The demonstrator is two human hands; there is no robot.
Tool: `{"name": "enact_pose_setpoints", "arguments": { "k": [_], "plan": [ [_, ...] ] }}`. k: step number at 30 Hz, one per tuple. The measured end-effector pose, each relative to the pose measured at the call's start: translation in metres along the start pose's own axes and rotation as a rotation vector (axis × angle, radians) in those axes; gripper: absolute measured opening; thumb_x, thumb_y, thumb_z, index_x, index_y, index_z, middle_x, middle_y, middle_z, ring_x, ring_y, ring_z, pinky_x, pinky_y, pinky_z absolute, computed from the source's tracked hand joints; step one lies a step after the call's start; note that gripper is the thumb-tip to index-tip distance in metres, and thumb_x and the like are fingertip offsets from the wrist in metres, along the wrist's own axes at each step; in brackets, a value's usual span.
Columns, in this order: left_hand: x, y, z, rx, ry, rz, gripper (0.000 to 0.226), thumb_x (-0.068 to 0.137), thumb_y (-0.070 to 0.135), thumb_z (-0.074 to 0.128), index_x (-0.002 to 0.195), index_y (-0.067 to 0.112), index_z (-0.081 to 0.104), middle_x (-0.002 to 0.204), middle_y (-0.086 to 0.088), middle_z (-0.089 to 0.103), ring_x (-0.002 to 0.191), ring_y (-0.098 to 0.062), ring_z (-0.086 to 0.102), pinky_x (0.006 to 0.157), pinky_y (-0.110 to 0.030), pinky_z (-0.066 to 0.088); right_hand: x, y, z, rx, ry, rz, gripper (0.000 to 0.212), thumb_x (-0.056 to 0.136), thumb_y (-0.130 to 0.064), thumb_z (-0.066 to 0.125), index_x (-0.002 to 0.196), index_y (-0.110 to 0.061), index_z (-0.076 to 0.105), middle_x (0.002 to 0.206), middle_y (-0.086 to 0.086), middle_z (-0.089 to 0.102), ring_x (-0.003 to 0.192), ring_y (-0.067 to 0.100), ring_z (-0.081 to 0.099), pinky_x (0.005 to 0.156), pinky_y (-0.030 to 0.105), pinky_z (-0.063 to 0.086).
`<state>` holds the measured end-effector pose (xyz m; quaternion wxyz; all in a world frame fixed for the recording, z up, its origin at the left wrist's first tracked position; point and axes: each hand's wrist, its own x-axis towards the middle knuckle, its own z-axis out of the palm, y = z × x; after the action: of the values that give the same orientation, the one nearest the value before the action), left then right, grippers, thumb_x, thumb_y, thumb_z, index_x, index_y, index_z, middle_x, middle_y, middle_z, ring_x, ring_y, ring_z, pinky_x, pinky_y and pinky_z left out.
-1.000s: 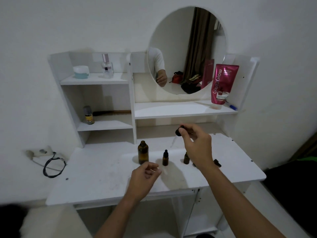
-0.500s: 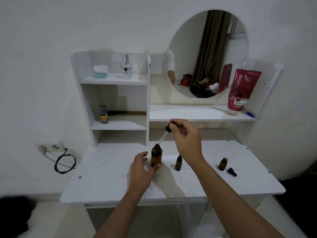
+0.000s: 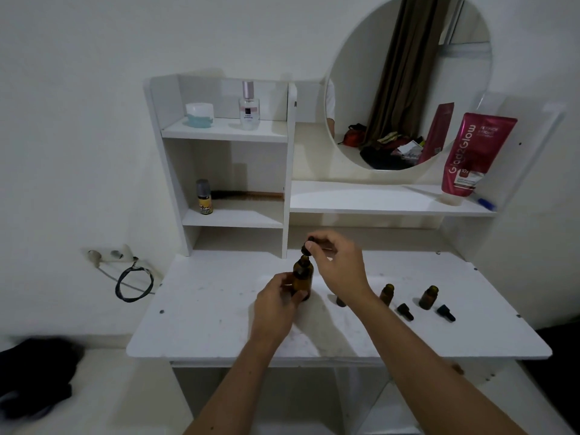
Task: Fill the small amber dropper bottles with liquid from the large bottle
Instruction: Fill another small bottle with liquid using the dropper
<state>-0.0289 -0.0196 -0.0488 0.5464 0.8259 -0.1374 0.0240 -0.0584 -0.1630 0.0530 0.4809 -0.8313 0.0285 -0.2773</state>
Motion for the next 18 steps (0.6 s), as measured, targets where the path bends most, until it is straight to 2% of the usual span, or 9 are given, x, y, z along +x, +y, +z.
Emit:
{"name": "enact_pose_setpoints", "arguments": {
  "k": [2, 7, 11, 14, 18],
  "plan": [
    [0.0, -0.001, 0.001, 0.015, -0.003, -0.011, 0.039, 0.093, 0.032, 0.075, 0.129, 0.026, 0.064, 0.119, 0.014, 0.07, 0.105, -0.006, 0.063, 0.094, -0.017, 0.047, -0.002, 0.006, 0.004, -0.039, -0.036, 0.016, 0.014, 0.095, -0.015, 0.072, 0.108, -0.019, 0.076, 0.094, -0.016, 0.073, 0.09, -0.006, 0.07, 0.083, 0.008, 0.053],
    [0.0, -0.004, 0.003, 0.036, 0.0, -0.027, 0.038, 0.094, 0.034, 0.074, 0.13, 0.03, 0.062, 0.123, 0.016, 0.069, 0.108, -0.003, 0.062, 0.086, -0.003, 0.037, -0.006, 0.014, 0.007, -0.065, -0.053, 0.038, 0.02, 0.095, -0.017, 0.073, 0.115, -0.018, 0.075, 0.1, -0.008, 0.076, 0.094, 0.001, 0.071, 0.085, 0.007, 0.053],
    [-0.001, -0.003, 0.004, 0.035, -0.003, -0.038, 0.04, 0.093, 0.036, 0.074, 0.13, 0.029, 0.061, 0.12, 0.018, 0.066, 0.108, -0.004, 0.061, 0.09, -0.009, 0.04, -0.01, 0.01, -0.001, -0.032, -0.021, 0.014, 0.026, 0.095, -0.018, 0.074, 0.121, -0.015, 0.072, 0.107, -0.007, 0.076, 0.096, -0.002, 0.07, 0.087, 0.007, 0.053],
    [-0.002, -0.005, 0.005, 0.026, 0.02, -0.043, 0.049, 0.09, 0.036, 0.077, 0.134, 0.027, 0.057, 0.122, 0.017, 0.065, 0.111, -0.006, 0.064, 0.097, -0.021, 0.05, -0.021, 0.011, -0.016, -0.044, 0.04, -0.018, 0.027, 0.096, -0.02, 0.074, 0.122, -0.017, 0.072, 0.109, -0.011, 0.075, 0.1, -0.003, 0.069, 0.088, 0.005, 0.051],
    [-0.012, -0.001, 0.0, -0.009, 0.08, -0.029, 0.059, 0.087, 0.035, 0.081, 0.138, 0.024, 0.051, 0.124, 0.016, 0.057, 0.108, -0.007, 0.062, 0.091, -0.023, 0.051, -0.046, 0.025, -0.051, -0.098, 0.115, -0.019, 0.022, 0.096, -0.021, 0.074, 0.118, -0.022, 0.073, 0.107, -0.015, 0.074, 0.096, -0.003, 0.069, 0.083, 0.007, 0.052]
  ]
}}
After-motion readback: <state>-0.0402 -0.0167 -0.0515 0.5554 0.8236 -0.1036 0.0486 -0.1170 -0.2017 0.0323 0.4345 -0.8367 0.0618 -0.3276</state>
